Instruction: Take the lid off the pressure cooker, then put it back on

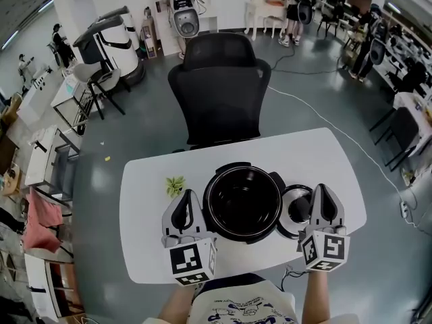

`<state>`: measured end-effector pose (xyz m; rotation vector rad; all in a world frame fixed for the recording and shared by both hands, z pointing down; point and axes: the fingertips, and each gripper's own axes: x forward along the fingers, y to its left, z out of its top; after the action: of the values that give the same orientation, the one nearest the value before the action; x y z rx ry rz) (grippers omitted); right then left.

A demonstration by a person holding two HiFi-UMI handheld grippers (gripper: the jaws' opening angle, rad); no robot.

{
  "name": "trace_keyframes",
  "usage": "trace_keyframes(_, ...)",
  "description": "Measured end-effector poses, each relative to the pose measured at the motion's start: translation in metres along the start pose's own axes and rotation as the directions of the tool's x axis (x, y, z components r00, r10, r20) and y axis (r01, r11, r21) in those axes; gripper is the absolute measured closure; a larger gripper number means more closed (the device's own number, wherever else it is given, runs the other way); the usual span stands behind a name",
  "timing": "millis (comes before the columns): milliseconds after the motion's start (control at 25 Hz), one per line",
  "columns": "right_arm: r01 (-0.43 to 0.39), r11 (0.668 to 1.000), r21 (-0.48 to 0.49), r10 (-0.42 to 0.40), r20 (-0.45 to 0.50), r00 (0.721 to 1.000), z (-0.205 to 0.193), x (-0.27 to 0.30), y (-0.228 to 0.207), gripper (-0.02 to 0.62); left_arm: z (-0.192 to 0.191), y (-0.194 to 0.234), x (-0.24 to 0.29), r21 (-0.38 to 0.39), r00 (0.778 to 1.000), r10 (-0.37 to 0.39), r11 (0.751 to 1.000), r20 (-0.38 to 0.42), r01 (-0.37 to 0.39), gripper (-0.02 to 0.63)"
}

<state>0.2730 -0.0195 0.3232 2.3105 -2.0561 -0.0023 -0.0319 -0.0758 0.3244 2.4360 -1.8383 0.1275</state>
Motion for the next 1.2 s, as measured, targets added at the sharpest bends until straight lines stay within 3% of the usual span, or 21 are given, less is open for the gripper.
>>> trace_keyframes(200,0.015,1.000,0.018,-0.014,-0.077,0.997,-0.023,0.009,-0.016,0.580,-0.010,0.003,0.003,-0.008,0.999,-0.002,1.000,-0.032,0.002,0.592)
trace_keyframes(360,0.014,1.000,0.025,-0.009,-0.159,0.987,-0.049,0.013,-0.030,0.531,-0.016,0.005,0.004,-0.009,0.999,-0.002,1.000,-0.050,0.002,0.592)
trace_keyframes(640,-0.009,0.999,0.032,0.019,-0.330,0.944,-0.106,0.021,-0.050,0.445,-0.025,0.008,0.010,-0.013,0.997,-0.010,1.000,-0.074,0.009,0.592)
trace_keyframes(880,-0.065,0.997,0.043,0.078,-0.491,0.867,-0.164,0.021,-0.058,0.356,-0.033,0.007,0.014,-0.011,0.995,-0.015,1.000,-0.097,0.014,0.592)
trace_keyframes(1080,-0.135,0.989,0.055,0.139,-0.635,0.760,-0.212,0.021,-0.055,0.296,-0.043,0.008,0.020,-0.013,0.992,-0.021,1.000,-0.121,0.020,0.592)
trace_keyframes(1200,-0.163,0.985,0.050,0.152,-0.692,0.706,-0.235,0.025,-0.055,0.295,-0.050,0.008,0.025,-0.015,0.990,-0.024,1.000,-0.136,0.022,0.593)
